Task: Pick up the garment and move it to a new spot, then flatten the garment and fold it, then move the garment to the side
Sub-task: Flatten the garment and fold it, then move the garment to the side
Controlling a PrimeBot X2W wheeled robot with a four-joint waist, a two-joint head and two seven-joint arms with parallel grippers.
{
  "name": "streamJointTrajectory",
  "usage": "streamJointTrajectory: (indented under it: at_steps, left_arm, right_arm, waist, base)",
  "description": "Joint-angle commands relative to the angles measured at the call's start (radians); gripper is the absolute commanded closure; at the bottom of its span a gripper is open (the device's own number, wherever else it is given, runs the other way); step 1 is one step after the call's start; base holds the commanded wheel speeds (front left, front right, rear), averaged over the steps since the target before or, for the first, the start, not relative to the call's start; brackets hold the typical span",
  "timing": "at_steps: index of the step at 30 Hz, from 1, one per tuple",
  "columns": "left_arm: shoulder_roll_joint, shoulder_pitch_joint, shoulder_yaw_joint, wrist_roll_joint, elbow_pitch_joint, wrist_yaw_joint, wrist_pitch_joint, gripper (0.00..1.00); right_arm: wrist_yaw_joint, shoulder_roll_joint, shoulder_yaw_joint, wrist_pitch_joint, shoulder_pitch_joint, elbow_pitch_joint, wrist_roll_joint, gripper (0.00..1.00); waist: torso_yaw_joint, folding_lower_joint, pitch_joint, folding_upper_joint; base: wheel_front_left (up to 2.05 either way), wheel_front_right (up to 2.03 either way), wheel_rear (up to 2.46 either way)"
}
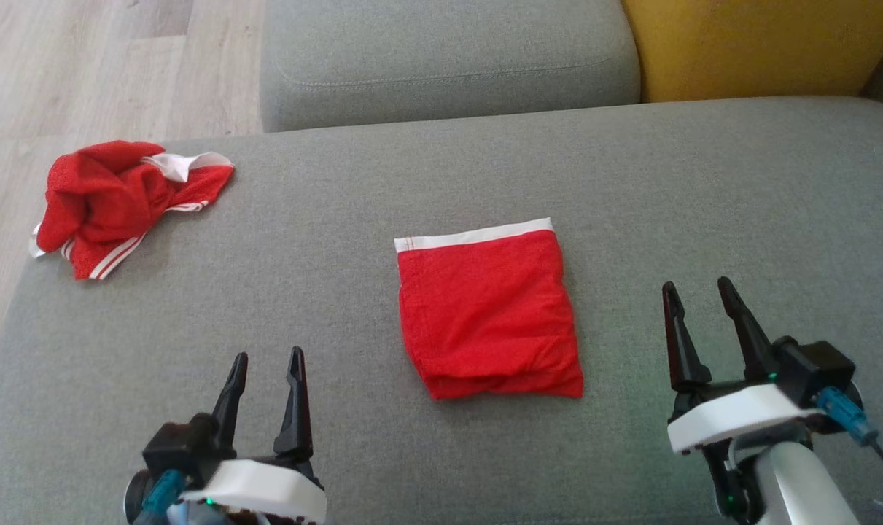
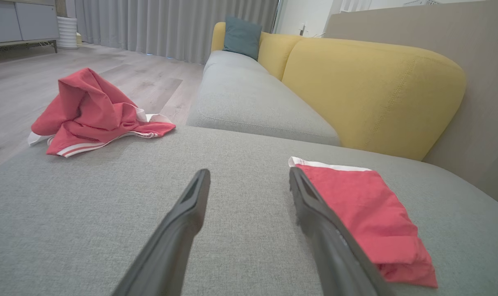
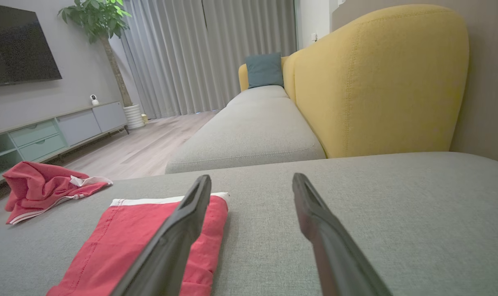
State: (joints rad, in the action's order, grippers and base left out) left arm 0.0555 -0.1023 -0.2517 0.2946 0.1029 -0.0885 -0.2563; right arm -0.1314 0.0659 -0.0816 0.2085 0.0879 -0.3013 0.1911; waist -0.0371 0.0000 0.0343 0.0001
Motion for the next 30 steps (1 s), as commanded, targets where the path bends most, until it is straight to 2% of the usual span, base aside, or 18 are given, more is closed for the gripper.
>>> streamJointTrajectory:
  at_steps: [1, 12, 30]
  left_arm:
    - [-0.005, 0.032, 0.03, -0.002, -0.027, -0.005, -0.005, 0.0]
    - [-0.005, 0.031, 0.021, 0.004, -0.021, -0.014, -0.005, 0.0]
    - [-0.005, 0.034, 0.019, 0.006, -0.02, -0.017, -0.005, 0.0]
  right_arm:
    - [0.001, -0.009, -0.018, 0.0, 0.021, 0.041, -0.008, 0.0]
    - [0.001, -0.015, -0.012, -0.029, -0.005, 0.089, -0.016, 0.0]
    - [0.001, -0.016, -0.008, -0.055, -0.002, 0.093, -0.014, 0.0]
  waist:
    - [0.001, 0.0, 0.0, -0.0001]
    - [0.011, 0.0, 0.0, -0.0001]
    - [0.019, 0.0, -0.009, -0.0001]
  base:
    - [0.0, 0.0, 0.0]
    - [0.0, 0.0, 0.0]
    - [0.0, 0.0, 0.0]
